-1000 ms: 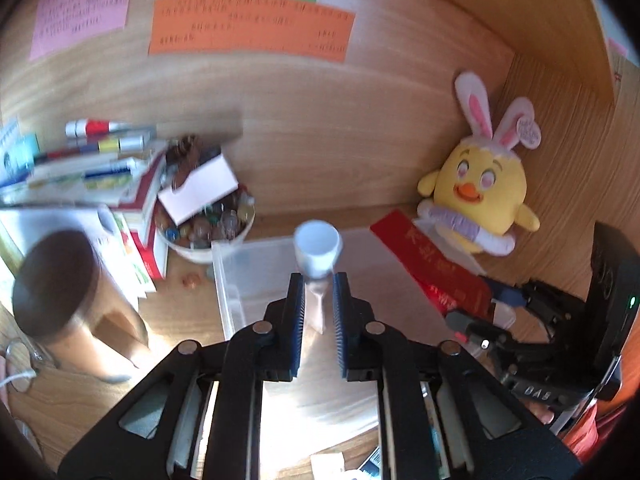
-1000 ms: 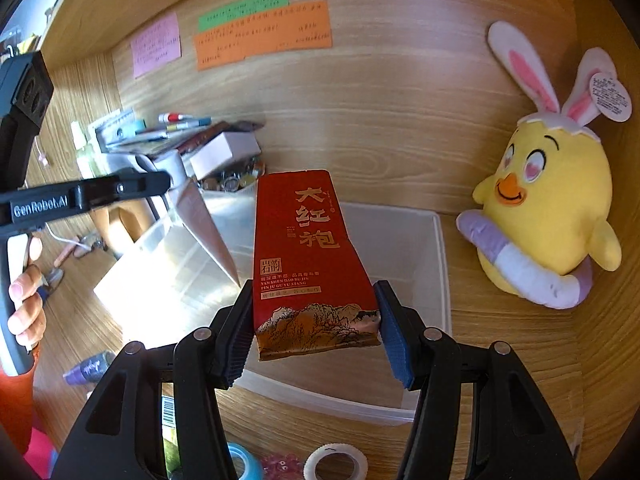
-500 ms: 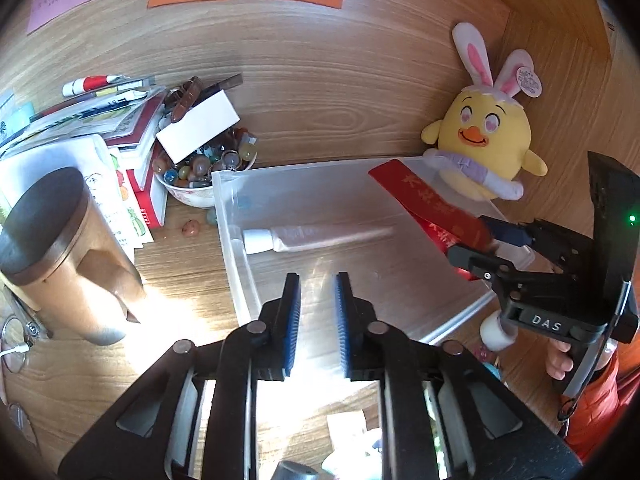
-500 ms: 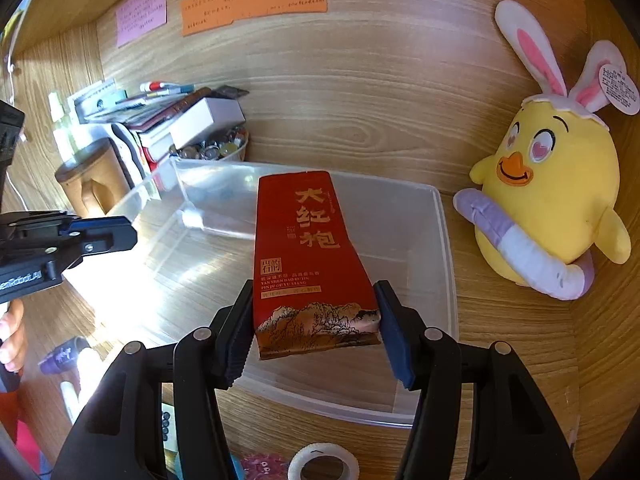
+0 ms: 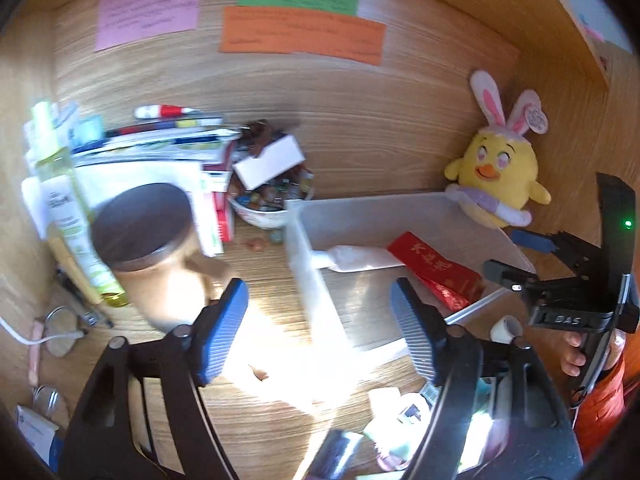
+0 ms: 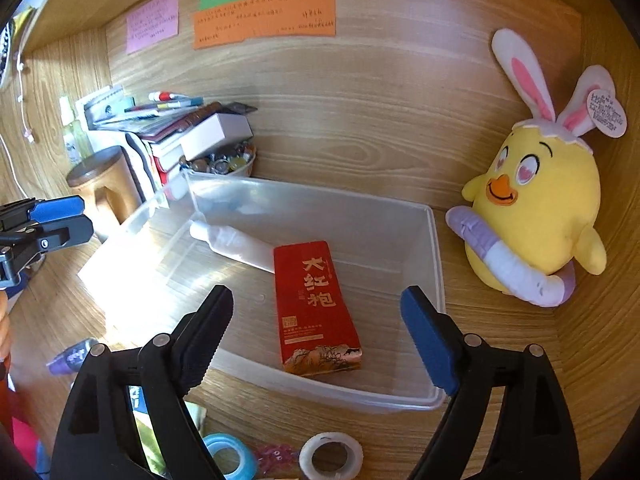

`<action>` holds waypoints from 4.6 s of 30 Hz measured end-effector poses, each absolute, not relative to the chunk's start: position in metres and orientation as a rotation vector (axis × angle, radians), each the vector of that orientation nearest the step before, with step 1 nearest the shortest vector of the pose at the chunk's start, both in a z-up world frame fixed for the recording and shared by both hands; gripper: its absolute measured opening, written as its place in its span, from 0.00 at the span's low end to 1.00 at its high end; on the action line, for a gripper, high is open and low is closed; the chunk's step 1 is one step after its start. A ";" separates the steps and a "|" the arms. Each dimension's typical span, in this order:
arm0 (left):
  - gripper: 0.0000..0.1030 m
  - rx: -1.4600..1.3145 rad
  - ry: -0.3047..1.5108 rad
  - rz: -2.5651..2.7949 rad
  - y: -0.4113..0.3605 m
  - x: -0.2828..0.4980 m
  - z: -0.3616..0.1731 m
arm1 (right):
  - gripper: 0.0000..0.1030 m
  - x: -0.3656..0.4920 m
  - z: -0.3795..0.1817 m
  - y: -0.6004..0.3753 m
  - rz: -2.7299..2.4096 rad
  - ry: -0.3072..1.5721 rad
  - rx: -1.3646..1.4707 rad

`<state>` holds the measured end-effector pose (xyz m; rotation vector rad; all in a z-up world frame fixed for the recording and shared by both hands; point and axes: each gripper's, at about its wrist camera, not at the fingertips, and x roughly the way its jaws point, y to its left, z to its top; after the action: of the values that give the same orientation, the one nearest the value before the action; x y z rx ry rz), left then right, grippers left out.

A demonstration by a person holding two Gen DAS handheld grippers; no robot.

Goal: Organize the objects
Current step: 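Release the white tube into the clear box with the left gripper, then grasp the white tape roll with the right gripper while the left grasps a small brown bead, then lower the white tape roll into the clear box and open the right gripper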

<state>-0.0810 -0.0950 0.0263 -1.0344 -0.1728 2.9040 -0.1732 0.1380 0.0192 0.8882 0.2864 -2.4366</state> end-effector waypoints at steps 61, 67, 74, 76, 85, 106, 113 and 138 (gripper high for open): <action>0.12 -1.276 -0.105 2.901 -0.119 -0.071 -0.052 | 0.34 -0.138 -0.036 0.202 -2.424 0.206 1.117; 0.12 -1.171 -0.122 2.953 -0.117 -0.064 -0.025 | 0.35 -0.127 -0.009 0.210 -2.472 0.191 1.025; 0.12 -1.035 -0.114 2.979 -0.104 -0.055 0.010 | 0.35 -0.120 0.025 0.216 -2.524 0.163 0.902; 0.12 -1.001 -0.110 2.983 -0.099 -0.055 0.016 | 0.35 -0.121 0.034 0.217 -2.528 0.139 0.872; 0.12 -0.948 -0.100 2.938 -0.079 -0.064 0.026 | 0.35 -0.136 0.045 0.197 -2.511 0.112 0.820; 0.12 -1.105 0.006 2.827 -0.044 -0.111 0.003 | 0.35 -0.180 0.017 0.138 -2.395 0.186 0.916; 0.12 -1.136 0.037 2.805 -0.033 -0.123 -0.004 | 0.35 -0.185 0.004 0.125 -2.342 0.172 0.969; 0.55 -1.060 0.007 2.828 -0.029 -0.117 0.005 | 0.65 -0.168 0.010 0.115 -2.447 0.349 0.872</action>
<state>-0.1169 -0.0285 0.0047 -1.0601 0.0065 2.8282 -0.1681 0.1151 0.0098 0.8722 0.3487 -2.4471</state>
